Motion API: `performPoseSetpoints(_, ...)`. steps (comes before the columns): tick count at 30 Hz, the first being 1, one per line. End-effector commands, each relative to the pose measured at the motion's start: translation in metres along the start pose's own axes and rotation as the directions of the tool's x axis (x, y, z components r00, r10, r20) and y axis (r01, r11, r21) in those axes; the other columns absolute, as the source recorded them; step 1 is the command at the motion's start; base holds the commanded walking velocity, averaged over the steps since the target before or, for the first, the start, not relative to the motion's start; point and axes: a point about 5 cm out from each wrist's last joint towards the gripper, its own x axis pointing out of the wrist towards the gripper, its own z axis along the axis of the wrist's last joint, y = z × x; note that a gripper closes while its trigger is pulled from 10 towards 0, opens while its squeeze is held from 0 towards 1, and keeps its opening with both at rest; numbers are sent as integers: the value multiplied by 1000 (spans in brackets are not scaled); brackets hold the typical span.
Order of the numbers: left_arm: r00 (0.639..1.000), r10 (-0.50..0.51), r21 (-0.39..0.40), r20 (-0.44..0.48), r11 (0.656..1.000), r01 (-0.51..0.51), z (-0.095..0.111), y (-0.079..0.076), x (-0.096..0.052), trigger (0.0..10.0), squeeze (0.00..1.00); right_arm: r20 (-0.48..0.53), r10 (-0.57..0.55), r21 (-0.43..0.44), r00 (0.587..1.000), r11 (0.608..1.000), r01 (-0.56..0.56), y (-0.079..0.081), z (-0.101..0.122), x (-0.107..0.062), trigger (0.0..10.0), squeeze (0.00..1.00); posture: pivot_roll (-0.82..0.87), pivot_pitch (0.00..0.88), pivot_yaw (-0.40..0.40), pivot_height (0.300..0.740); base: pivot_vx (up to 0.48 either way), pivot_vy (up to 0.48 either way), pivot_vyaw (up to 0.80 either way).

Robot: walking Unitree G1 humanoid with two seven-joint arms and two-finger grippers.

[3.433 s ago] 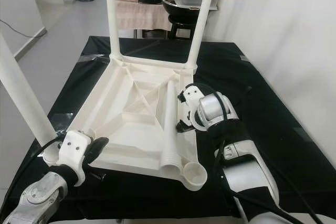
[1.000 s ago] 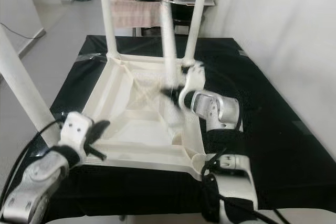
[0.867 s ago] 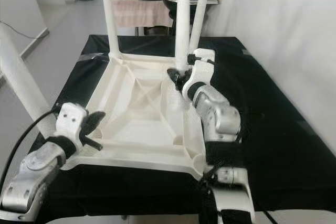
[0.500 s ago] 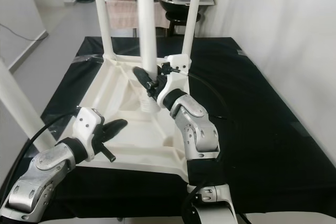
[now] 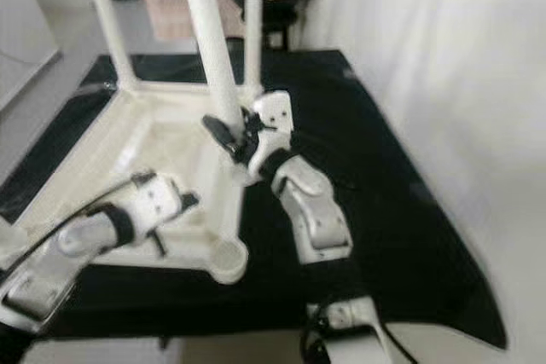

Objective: Building children table

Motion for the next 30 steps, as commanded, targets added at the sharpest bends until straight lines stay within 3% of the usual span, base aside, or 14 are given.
performPoseSetpoints(1, 988, -87, 67, -131, 993, 96, -16, 5, -18, 10000, 0, 43, 3, -10, 999, 1000, -3, -4, 8, 0, 10000, 0, -89, 0, 13, 740, 0, 0, -800)
performPoseSetpoints(5, 968, -104, 90, -228, 988, 127, -28, 18, -41, 10000, 0, 46, 9, -20, 999, 1000, -8, -7, 9, -2, 10000, 0, -88, 0, 13, 740, 0, 0, -800)
performPoseSetpoints(7, 959, -23, 148, -282, 987, 67, -34, 36, -53, 10000, 0, 50, 20, -25, 999, 1000, -19, -7, 10, -3, 10000, 0, -86, 0, 15, 740, 0, 0, -800)
performPoseSetpoints(9, 944, 220, 218, -247, 962, -168, -30, 74, -66, 10000, 0, 64, 61, -30, 996, 998, -59, -5, 13, -4, 10000, 0, -79, 0, 13, 740, 0, 0, -800)
performPoseSetpoints(11, 944, 220, 218, -247, 962, -168, -30, 74, -66, 10000, 0, 64, 61, -30, 996, 998, -59, -5, 13, -4, 10000, 0, -79, 0, 13, 740, 0, 0, -800)
performPoseSetpoints(13, 911, 411, 76, -33, 910, -408, -5, 98, -66, 10000, 0, 67, 197, -81, 978, 978, -192, 6, 14, -9, 10000, 0, -79, 0, 13, 740, 0, 0, -800)
performPoseSetpoints(14, 884, 459, -108, 90, 887, -450, 10, 102, -63, 10000, 0, 54, 272, -107, 961, 958, -265, 11, 15, -12, 10000, 0, -81, 0, 10, 740, 0, 0, 0)
performPoseSetpoints(16, 884, 459, -108, 90, 887, -450, 10, 102, -63, 10000, 0, 54, 272, -107, 961, 958, -265, 11, 15, -12, 10000, 0, -81, 0, 10, 740, 0, 0, 0)
performPoseSetpoints(17, 857, 488, -231, 167, 864, -447, 19, 103, -61, 10000, 0, 43, 319, -123, 947, 942, -312, 14, 15, -15, 10000, 0, -81, 0, 10, 740, 0, 0, 0)
performPoseSetpoints(23, 770, 457, -585, 446, 800, -136, 57, 104, -55, 10000, 0, -58, 449, -246, 892, 859, -449, 13, 15, -30, 10000, 0, -96, 0, 14, 740, 0, 0, 0)
performPoseSetpoints(24, 739, 454, -618, 499, 784, -64, 64, 105, -56, 10000, 796, -76, 455, -260, 887, 850, -458, 13, 14, -31, 10000, 0, -96, 0, 15, 740, 0, 0, 0)
performPoseSetpoints(25, 739, 454, -618, 499, 784, -64, 64, 105, -56, 10000, 796, -76, 455, -260, 887, 850, -458, 13, 14, -31, 10000, 0, -96, 0, 15, 740, 0, 0, 0)
performPoseSetpoints(26, 711, 455, -638, 536, 770, -12, 69, 107, -56, 10000, 1000, -82, 459, -263, 884, 846, -464, 14, 13, -31, 10000, 0, -97, 0, 16, 740, 0, 0, 0)
performPoseSetpoints(30, 651, 432, -626, 624, 775, 86, 81, 110, -60, 10000, 1000, -103, 459, -268, 883, 842, -469, 17, 9, -31, 10000, 0, -96, 0, 21, 740, 0, 0, 0)
